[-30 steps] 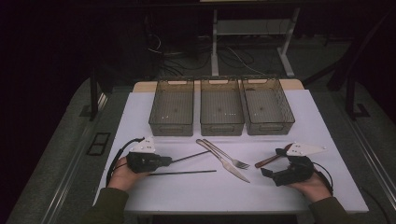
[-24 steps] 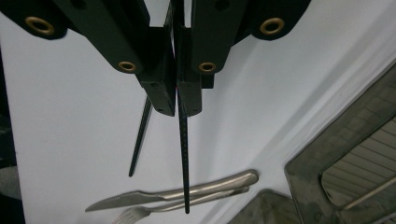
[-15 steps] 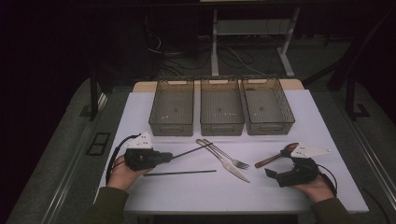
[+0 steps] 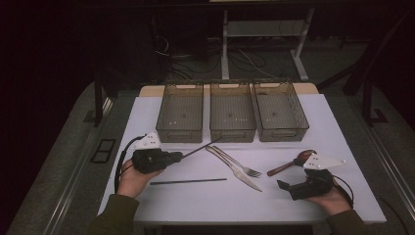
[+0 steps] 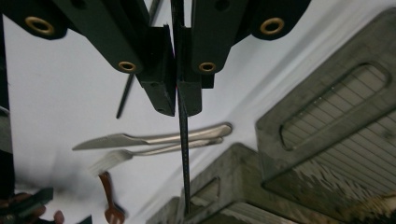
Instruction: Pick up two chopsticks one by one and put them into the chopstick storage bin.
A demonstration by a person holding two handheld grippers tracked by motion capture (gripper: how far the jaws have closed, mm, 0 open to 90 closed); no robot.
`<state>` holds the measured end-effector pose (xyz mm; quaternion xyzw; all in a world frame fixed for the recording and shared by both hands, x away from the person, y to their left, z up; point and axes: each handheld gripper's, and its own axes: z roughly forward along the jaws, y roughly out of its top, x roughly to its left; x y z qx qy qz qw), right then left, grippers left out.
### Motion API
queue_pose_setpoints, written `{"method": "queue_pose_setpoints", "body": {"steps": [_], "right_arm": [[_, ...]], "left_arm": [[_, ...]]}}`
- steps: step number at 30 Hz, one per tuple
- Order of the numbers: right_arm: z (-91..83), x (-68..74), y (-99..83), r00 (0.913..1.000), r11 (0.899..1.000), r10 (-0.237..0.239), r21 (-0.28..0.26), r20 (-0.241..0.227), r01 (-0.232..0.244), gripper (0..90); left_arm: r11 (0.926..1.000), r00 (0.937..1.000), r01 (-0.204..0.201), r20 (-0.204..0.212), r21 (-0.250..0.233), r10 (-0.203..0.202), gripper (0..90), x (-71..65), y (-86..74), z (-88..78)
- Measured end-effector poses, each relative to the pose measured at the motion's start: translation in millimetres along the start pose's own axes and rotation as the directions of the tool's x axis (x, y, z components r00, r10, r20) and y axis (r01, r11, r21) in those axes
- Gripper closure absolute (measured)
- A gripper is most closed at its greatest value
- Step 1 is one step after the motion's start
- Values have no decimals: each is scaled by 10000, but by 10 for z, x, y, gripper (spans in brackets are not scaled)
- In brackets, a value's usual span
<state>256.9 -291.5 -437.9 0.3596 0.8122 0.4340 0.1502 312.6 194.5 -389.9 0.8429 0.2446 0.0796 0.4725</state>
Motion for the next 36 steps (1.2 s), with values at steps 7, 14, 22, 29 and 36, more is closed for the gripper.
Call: {"method": "queue_pose_setpoints", "body": {"steps": [7, 14, 22, 29, 36], "right_arm": [[10, -13, 3, 10000, 10000, 6, 13, 25, -6, 4], [17, -17, 9, 10000, 10000, 30, 17, 16, -30, 4], [32, -20, 22, 10000, 10000, 6, 5, -52, -6, 4], [35, -32, 29, 10000, 10000, 15, -29, -73, -15, 4], [26, -35, 30, 9999, 9999, 96, -55, -54, -96, 4]], "left_arm": [[9999, 9989, 145, -452, -73, -148, 853, 23, 144, 37], [9999, 9966, 163, -803, -28, -165, 853, 78, 291, 87], [9989, 9921, 408, -1178, -248, -434, 852, 226, 414, 129], [9952, 9820, 838, -1654, -507, -911, 852, 434, 536, 168], [9881, 9645, 1455, -2154, -491, -1527, 851, 647, 620, 215]]}}
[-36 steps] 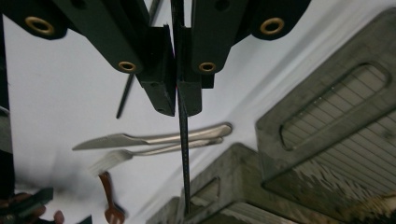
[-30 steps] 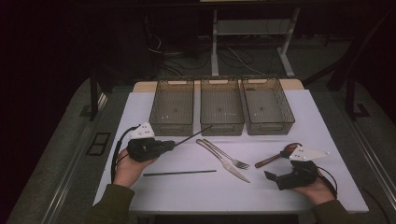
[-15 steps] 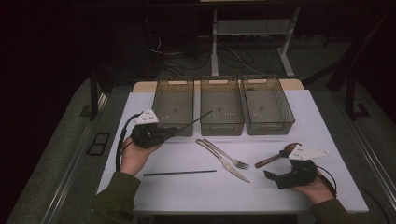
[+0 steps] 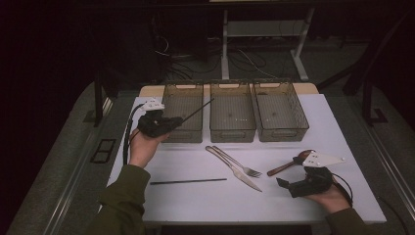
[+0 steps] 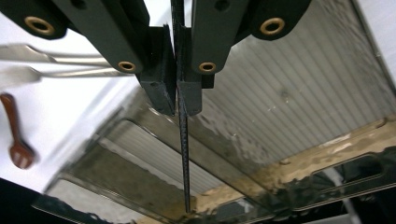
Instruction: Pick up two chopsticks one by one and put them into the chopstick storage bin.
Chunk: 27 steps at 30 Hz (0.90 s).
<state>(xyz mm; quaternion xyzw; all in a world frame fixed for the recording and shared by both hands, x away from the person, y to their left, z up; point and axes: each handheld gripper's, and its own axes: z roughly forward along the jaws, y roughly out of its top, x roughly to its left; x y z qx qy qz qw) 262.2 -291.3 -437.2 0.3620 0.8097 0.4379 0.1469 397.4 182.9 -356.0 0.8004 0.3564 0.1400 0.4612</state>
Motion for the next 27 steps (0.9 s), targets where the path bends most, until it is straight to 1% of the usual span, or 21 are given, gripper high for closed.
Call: {"method": "queue_pose_setpoints", "body": {"steps": [6, 9, 10, 11, 12, 13, 14, 18, 19, 21, 23, 25, 27], "right_arm": [[-1, -2, 1, 10000, 10000, 19, -16, -2, -19, 4], [-1, -5, 0, 10000, 10000, 31, -23, 0, -31, 4], [-1, -5, 0, 10000, 10000, 31, -24, 0, -31, 4], [0, -5, 0, 10000, 10000, 33, -25, -5, -33, 4], [0, -5, 0, 10000, 10000, 39, -18, -6, -39, 4], [0, -5, 0, 10000, 10000, 26, -19, -7, -26, 4], [-1, -5, 0, 10000, 10000, 28, -26, -12, -28, 4], [-6, -12, -1, 10000, 10000, 28, -49, -18, -28, 4], [-6, -12, -1, 10000, 10000, 32, -49, -23, -32, 4], [-6, -12, -1, 10000, 10000, 36, -50, -33, -36, 4], [-8, -13, 0, 10000, 10000, 28, -70, -29, -28, 4], [-8, -15, -1, 10000, 10000, 31, -77, -33, -31, 4], [-10, -17, -1, 10000, 9999, 69, -87, -33, -70, 4]], "left_arm": [[9997, 9983, 181, -556, 157, -172, 851, 130, 110, 70], [9993, 9967, 340, -742, 132, -329, 851, 206, 151, 110], [9994, 9966, 290, -779, 167, -276, 851, 236, 160, 123], [9992, 9958, 368, -841, 128, -356, 851, 258, 166, 145], [9993, 9957, 336, -869, 180, -319, 850, 286, 170, 164], [9993, 9957, 336, -869, 180, -319, 850, 286, 170, 164], [9994, 9949, 331, -953, 104, -319, 850, 330, 167, 209], [9988, 9912, 434, -1265, 238, -401, 850, 434, 154, 296], [9985, 9900, 509, -1327, 187, -480, 850, 457, 145, 319], [9976, 9883, 665, -1385, 195, -632, 850, 496, 128, 356], [9965, 9877, 822, -1346, 137, -796, 849, 526, 108, 390], [9964, 9864, 806, -1460, 260, -760, 849, 531, 94, 423], [9957, 9866, 870, -1413, 312, -818, 849, 539, 82, 449]]}}
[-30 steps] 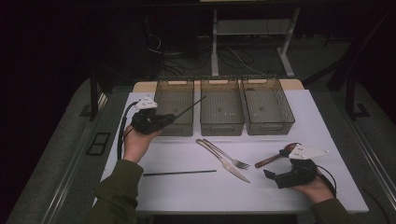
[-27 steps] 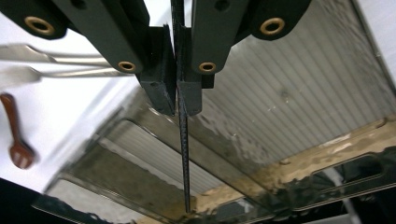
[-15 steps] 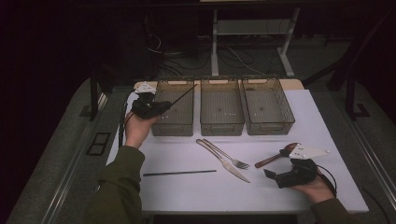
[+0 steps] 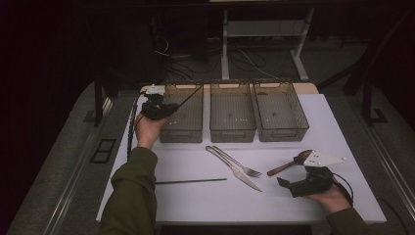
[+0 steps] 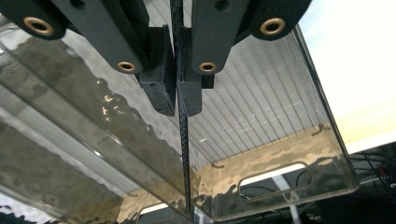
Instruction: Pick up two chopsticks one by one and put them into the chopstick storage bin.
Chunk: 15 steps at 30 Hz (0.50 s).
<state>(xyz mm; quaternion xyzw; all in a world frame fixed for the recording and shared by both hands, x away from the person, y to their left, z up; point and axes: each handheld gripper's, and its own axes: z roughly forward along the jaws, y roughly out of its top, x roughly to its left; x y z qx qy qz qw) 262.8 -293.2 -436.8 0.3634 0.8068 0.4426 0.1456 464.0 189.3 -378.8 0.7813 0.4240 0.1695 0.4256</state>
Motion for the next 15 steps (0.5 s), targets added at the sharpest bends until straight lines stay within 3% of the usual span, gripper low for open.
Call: {"method": "queue_pose_setpoints", "body": {"steps": [8, 10, 15], "right_arm": [[-2, 2, 1, 10000, 10000, -39, 4, -7, 39, 4], [-3, 2, 1, 10000, 10000, -35, 3, -3, 35, 4], [-1, 1, 1, 10000, 10000, -52, 11, -7, 52, 4]], "left_arm": [[9998, 9999, 76, -117, 167, -74, 839, -2, -30, 50], [9999, 9998, 49, -167, 148, -46, 774, -7, -28, 49], [10000, 9999, -89, -70, 31, 89, 712, -33, -10, 17]]}}
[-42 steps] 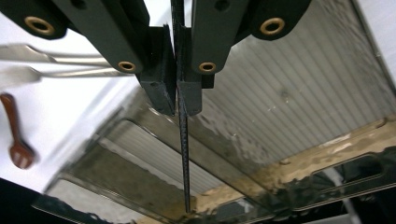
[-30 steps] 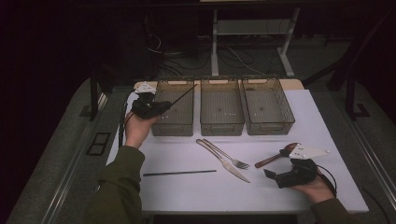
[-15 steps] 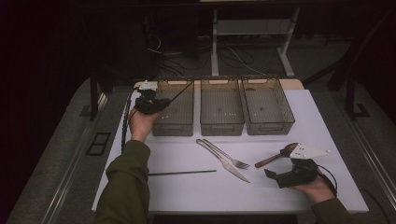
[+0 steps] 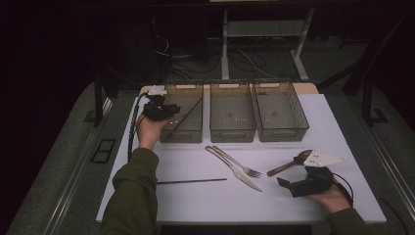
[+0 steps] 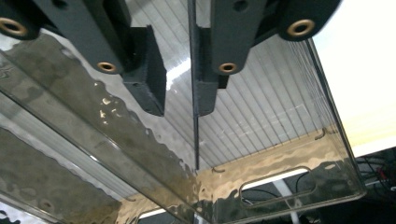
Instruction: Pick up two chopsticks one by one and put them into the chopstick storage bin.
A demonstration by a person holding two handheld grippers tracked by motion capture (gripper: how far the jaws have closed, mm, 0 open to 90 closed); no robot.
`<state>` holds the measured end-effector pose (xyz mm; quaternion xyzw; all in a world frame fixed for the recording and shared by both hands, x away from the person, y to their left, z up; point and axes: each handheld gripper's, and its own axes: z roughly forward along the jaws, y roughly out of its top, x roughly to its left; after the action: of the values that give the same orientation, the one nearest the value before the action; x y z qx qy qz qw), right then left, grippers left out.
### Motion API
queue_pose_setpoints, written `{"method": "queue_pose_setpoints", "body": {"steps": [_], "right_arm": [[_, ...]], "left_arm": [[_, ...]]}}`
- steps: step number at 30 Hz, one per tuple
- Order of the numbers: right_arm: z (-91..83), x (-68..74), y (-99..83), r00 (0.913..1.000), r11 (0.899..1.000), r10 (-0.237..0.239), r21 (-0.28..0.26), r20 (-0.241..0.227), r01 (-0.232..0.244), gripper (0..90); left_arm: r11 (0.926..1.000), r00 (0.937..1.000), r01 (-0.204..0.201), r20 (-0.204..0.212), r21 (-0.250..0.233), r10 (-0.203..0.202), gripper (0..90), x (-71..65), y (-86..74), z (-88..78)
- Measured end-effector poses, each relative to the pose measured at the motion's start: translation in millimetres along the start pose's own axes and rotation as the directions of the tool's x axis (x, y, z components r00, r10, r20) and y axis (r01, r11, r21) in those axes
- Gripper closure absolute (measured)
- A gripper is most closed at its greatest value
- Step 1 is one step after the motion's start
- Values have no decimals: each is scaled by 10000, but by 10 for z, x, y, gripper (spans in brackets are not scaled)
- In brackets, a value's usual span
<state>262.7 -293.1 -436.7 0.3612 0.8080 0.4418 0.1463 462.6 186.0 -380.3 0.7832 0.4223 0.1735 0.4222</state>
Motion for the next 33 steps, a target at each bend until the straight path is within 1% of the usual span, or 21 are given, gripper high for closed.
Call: {"method": "queue_pose_setpoints", "body": {"steps": [3, 4, 7, 9, 10, 11, 12, 15, 16, 19, 24, 27, 28, 29, 31, 32, 33], "right_arm": [[-3, 1, 0, 10000, 10000, 27, -1, 4, -27, 4], [-3, 0, -1, 10000, 10000, 39, 2, 8, -39, 4], [-6, 0, -2, 10000, 10000, 58, 12, 31, -58, 4], [-6, 0, -2, 10000, 10000, 47, 12, 36, -47, 4], [-6, 2, -2, 10000, 10000, 39, 14, 36, -39, 4], [-7, 4, -2, 10000, 10000, 37, 16, 38, -37, 4], [-6, 4, -2, 10000, 10000, 34, 11, 42, -34, 4], [-4, 4, -1, 10000, 10000, 65, 28, 38, -65, 4], [-3, 3, -2, 10000, 10000, 46, 25, 43, -46, 4], [-6, 3, -1, 10000, 10000, 51, 12, 48, -51, 4], [-2, 4, -1, 10000, 10000, 24, 29, 60, -24, 4], [-3, 5, 0, 10000, 10000, 30, 28, 75, -30, 4], [-4, 5, 0, 10000, 10000, 38, 23, 74, -38, 4], [-3, 4, 0, 10000, 10000, 36, 22, 75, -36, 4], [0, 2, -1, 10000, 10000, 36, 31, 77, -36, 4], [1, 2, 0, 10000, 10000, 21, 36, 85, -21, 4], [1, 4, 0, 10000, 10000, 21, 33, 76, -21, 4]], "left_arm": [[9999, 9996, 107, 260, -96, -104, 656, -29, 5, -45], [9999, 9992, 77, 382, -114, -72, 644, -46, 3, -68], [9997, 9977, -191, 644, -132, 199, 599, -101, 2, -144], [9994, 9960, -183, 873, -292, 208, 560, -144, 1, -206], [9990, 9940, -214, 1067, -388, 254, 546, -158, -2, -243], [9988, 9928, -240, 1161, -425, 288, 536, -186, -9, -278], [9985, 9920, -348, 1200, -428, 398, 528, -214, -16, -310], [9974, 9862, -626, 1509, -368, 675, 499, -297, -51, -398], [9966, 9834, -722, 1642, -402, 779, 491, -322, -70, -424], [9951, 9774, -910, 1878, -387, 967, 459, -395, -156, -503], [9938, 9688, -1022, 2224, -438, 1094, 441, -490, -356, -598], [9932, 9617, -1055, 2493, -485, 1143, 436, -580, -478, -638], [9932, 9617, -1055, 2493, -485, 1143, 436, -580, -478, -638], [9925, 9562, -1129, 2662, -474, 1215, 437, -655, -554, -649], [9908, 9474, -1259, 2904, -497, 1349, 446, -743, -623, -651], [9896, 9416, -1347, 3044, -509, 1438, 455, -786, -652, -648], [9896, 9416, -1347, 3044, -509, 1438, 464, -786, -652, -648]]}}
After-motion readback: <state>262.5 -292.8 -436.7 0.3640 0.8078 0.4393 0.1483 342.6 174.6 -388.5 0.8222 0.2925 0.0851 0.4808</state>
